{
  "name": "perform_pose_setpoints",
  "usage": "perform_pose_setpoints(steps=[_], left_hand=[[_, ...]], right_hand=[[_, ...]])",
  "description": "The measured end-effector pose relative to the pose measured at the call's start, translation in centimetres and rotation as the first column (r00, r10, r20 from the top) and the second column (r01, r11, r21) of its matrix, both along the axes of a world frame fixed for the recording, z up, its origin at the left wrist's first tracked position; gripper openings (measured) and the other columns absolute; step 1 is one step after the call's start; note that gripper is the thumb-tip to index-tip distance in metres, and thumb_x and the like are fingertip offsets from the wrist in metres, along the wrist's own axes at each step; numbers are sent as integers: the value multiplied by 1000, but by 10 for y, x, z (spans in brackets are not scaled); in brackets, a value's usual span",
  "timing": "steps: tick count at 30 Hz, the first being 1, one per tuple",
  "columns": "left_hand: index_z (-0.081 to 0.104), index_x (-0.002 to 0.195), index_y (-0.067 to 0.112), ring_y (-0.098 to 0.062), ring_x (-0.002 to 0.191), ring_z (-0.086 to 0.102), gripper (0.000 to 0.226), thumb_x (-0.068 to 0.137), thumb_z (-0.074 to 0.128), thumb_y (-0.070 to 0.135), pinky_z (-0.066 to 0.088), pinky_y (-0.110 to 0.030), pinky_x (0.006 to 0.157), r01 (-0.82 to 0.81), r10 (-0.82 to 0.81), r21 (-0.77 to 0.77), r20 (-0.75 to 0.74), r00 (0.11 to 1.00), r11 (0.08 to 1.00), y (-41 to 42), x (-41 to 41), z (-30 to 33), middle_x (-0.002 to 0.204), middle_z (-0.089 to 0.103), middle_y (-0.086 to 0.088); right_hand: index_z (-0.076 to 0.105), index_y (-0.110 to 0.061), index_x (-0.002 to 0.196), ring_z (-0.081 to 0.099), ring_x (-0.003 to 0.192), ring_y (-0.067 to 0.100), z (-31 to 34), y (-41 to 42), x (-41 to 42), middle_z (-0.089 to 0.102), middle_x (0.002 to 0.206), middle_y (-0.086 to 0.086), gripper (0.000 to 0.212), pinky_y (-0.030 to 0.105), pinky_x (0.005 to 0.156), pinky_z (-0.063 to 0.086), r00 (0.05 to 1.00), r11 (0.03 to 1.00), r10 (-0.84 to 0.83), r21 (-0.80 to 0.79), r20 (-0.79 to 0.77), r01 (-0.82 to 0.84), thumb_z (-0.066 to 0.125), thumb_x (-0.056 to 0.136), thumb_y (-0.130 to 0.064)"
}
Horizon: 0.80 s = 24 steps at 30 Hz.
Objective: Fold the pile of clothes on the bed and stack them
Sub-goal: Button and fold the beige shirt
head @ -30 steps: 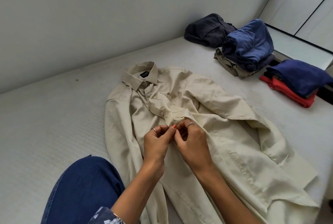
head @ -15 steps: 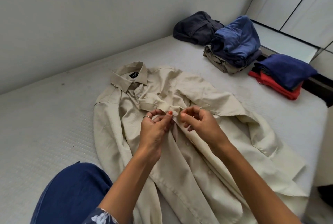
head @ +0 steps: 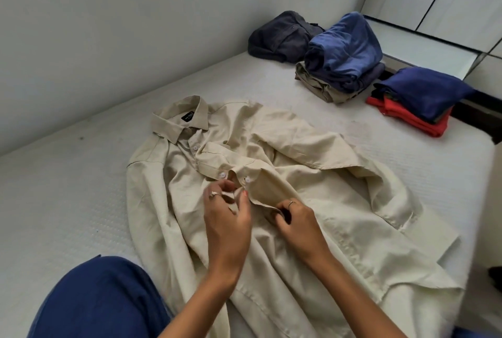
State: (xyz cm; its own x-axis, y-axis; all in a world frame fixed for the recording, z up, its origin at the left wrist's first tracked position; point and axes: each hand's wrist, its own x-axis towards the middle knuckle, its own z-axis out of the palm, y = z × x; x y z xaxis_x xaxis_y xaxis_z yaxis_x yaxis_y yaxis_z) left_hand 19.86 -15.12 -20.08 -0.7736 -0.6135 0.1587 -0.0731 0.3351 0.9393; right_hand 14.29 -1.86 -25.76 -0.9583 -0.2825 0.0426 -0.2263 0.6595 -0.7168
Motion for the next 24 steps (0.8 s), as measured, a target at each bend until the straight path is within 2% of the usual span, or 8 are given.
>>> perform_pose_setpoints(steps=[4,9,14,16,18,20,22,24], left_hand=[[66,93,15,-5,78,59,7,89,61,12,41,-9,72,282,-240,-228,193,951,932,20,7,-31,86,64,4],[68,101,5,-22,101,57,16,89,60,13,42,-24,87,297,-179,-278,380,907,914,23,-9,-58,112,59,-8],[66,89,3,-27,99,56,6,86,62,7,46,-34,84,288,-154,-326,382,911,900,28,-7,-65,106,59,-9],[66,88,3,-27,96,57,6,87,61,6,45,-34,81,297,-172,-337,354,919,893,27,-6,-66,104,60,-9],[67,92,4,-28,95,59,10,88,58,6,47,-36,80,289,-175,-335,332,927,897,24,-4,-64,104,63,-10],[66,98,5,-30,93,61,14,90,55,6,49,-41,79,281,-158,-335,350,923,899,21,0,-62,103,64,-12],[65,97,4,-34,90,62,16,91,50,6,49,-45,78,332,-166,-346,429,888,878,21,5,-61,103,63,-14],[62,96,6,-36,88,61,16,93,47,9,48,-46,76,395,-178,-386,488,854,834,23,12,-58,102,61,-15]], right_hand=[[71,-19,87,61,73,4,0,8,-7,68,77,-9,8,10,65,42,989,996,6,-86,146,7,64,86,-16],[69,-16,80,56,61,-3,-5,13,-15,64,66,-9,6,9,59,40,969,987,-8,-151,248,47,67,85,-18],[65,-17,76,48,49,-4,-5,14,-18,54,54,-12,11,12,55,37,945,980,-10,-185,328,74,67,86,-16],[65,-17,74,43,46,-1,-2,16,-19,53,55,-9,15,20,54,37,916,962,22,-258,400,90,64,89,-14],[65,-14,76,43,49,6,5,21,-18,53,59,0,18,21,51,36,880,928,77,-356,468,109,60,92,-9],[68,-10,81,51,61,14,13,26,-15,59,69,7,14,23,58,42,845,897,132,-425,519,121,60,92,-6],[69,-8,85,60,72,16,20,31,-9,68,80,10,9,27,70,48,803,867,163,-472,573,161,62,89,-2],[67,-7,84,62,70,17,26,34,-1,69,77,10,8,27,68,48,771,842,143,-485,621,235,67,84,1]])
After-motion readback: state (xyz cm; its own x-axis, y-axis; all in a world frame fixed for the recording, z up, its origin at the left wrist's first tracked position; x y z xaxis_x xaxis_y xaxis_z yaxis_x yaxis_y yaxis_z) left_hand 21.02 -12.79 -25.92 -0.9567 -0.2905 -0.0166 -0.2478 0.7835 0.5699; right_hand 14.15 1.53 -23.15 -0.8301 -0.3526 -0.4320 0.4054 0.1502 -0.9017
